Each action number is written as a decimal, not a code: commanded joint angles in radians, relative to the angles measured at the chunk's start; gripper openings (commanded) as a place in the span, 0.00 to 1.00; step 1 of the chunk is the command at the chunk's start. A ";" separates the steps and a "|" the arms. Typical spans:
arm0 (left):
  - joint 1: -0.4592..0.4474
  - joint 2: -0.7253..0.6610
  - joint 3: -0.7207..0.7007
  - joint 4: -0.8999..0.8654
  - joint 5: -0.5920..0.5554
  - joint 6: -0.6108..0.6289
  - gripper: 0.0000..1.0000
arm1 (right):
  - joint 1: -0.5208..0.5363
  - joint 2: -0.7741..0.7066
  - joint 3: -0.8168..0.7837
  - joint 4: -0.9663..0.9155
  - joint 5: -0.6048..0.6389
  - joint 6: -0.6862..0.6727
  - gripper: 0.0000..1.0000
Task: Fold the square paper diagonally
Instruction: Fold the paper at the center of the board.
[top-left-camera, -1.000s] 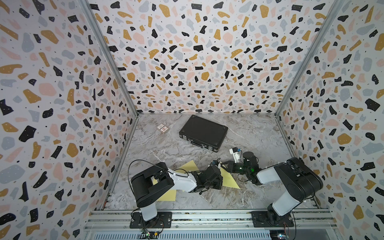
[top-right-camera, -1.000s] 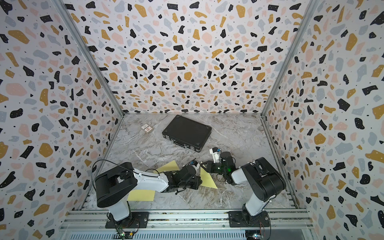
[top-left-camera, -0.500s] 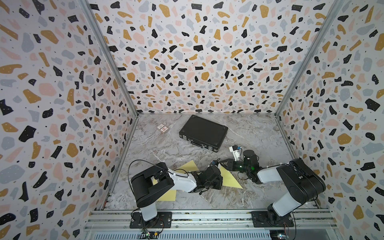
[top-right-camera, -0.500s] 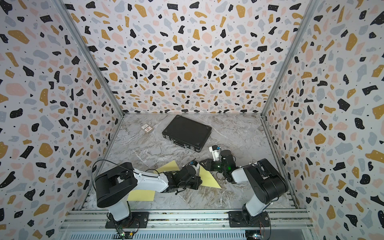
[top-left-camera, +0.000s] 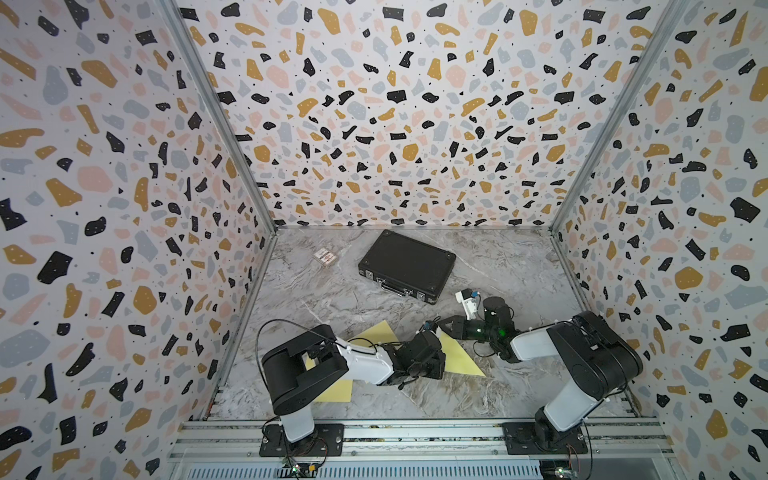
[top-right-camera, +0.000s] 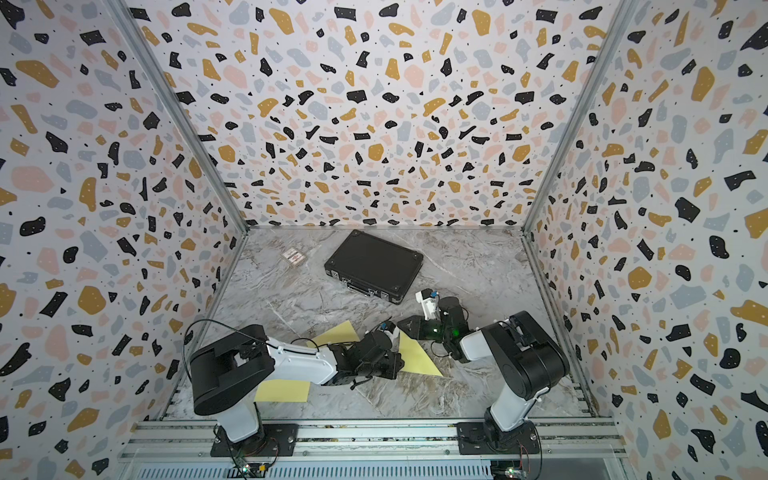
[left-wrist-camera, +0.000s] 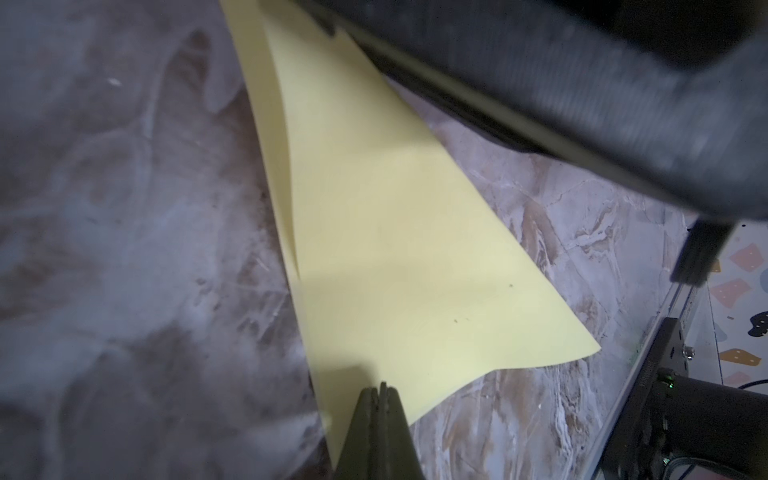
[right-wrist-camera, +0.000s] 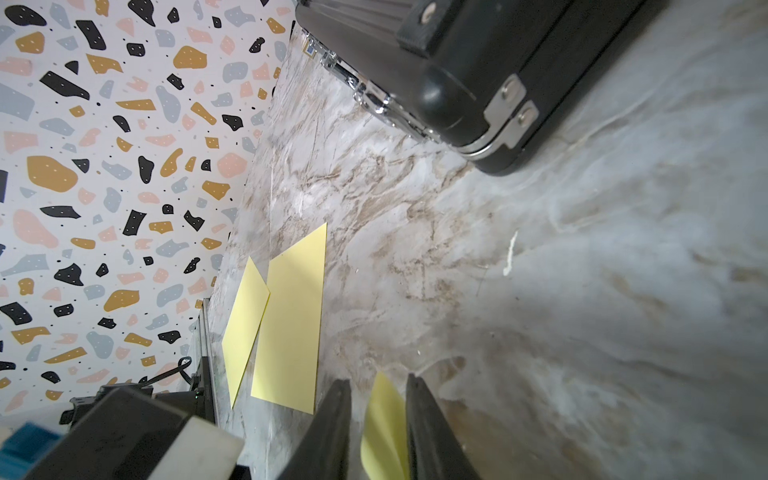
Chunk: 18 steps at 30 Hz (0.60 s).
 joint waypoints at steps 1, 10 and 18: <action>-0.014 0.076 -0.064 -0.296 -0.008 0.008 0.00 | -0.002 0.006 0.023 0.002 -0.025 -0.017 0.32; -0.016 0.074 -0.059 -0.302 -0.011 0.009 0.00 | -0.003 0.004 0.020 -0.011 -0.033 -0.024 0.46; -0.017 0.071 -0.064 -0.304 -0.014 0.008 0.00 | -0.004 -0.112 -0.001 -0.256 0.110 -0.134 0.46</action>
